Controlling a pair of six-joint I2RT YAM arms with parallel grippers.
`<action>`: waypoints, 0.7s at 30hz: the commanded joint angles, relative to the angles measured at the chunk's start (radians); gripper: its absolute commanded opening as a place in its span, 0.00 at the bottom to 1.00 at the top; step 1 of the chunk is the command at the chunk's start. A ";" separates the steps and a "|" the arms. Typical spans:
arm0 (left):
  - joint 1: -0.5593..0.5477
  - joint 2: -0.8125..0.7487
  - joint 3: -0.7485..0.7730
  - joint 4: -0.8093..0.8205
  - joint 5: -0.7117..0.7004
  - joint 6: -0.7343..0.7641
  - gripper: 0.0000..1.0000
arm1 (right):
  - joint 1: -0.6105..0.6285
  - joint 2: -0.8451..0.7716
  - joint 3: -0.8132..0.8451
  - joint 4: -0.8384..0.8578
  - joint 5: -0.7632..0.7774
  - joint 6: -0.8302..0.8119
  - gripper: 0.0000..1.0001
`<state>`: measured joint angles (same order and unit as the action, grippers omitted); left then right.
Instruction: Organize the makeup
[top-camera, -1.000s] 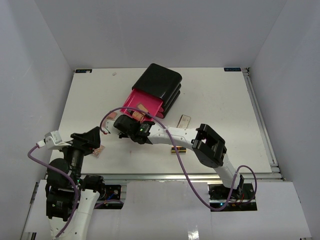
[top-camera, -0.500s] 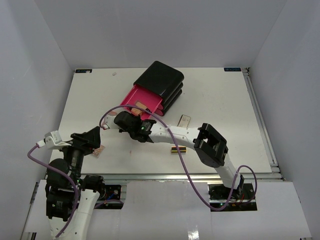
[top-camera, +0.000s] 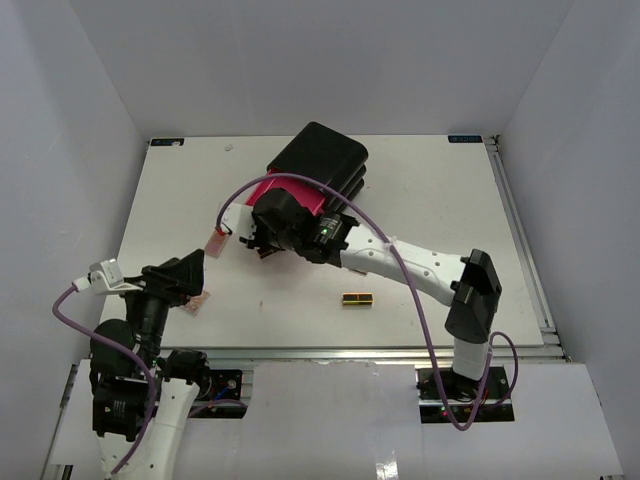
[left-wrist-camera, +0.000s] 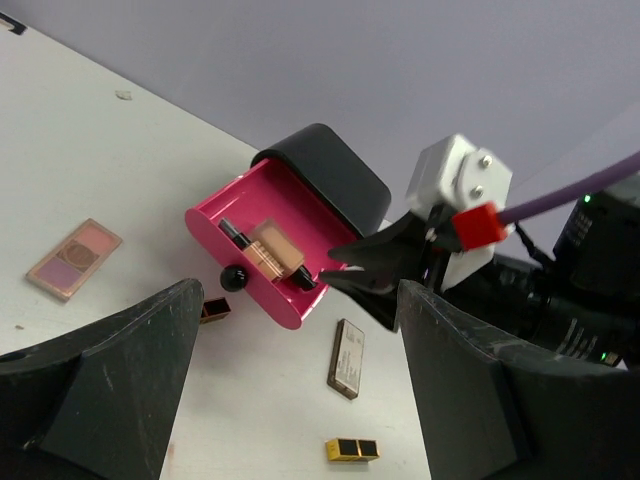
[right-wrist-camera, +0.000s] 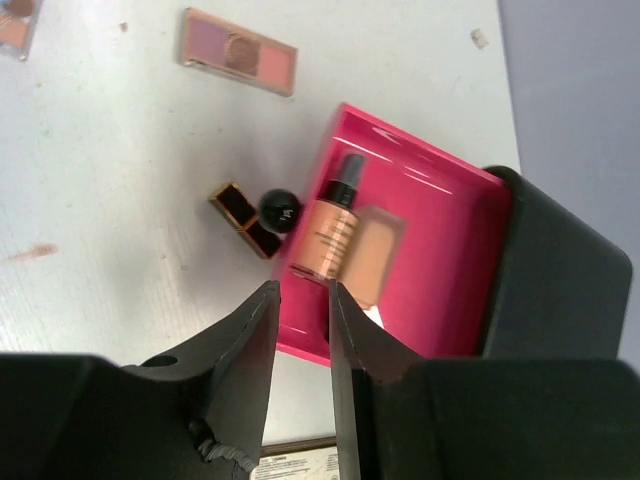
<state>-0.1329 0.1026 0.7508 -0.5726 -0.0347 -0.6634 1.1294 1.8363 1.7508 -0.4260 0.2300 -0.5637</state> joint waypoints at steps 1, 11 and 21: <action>-0.002 0.111 -0.045 0.093 0.160 -0.046 0.90 | -0.145 -0.065 -0.003 -0.025 -0.107 0.067 0.33; -0.002 0.430 -0.202 0.256 0.365 -0.126 0.90 | -0.390 -0.046 0.053 -0.015 -0.271 0.059 0.78; -0.002 0.501 -0.368 0.465 0.449 -0.145 0.90 | -0.462 0.063 0.144 -0.015 -0.388 0.099 0.88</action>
<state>-0.1329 0.5709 0.4572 -0.2630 0.3269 -0.7937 0.6755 1.8554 1.8389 -0.4608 -0.0921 -0.4951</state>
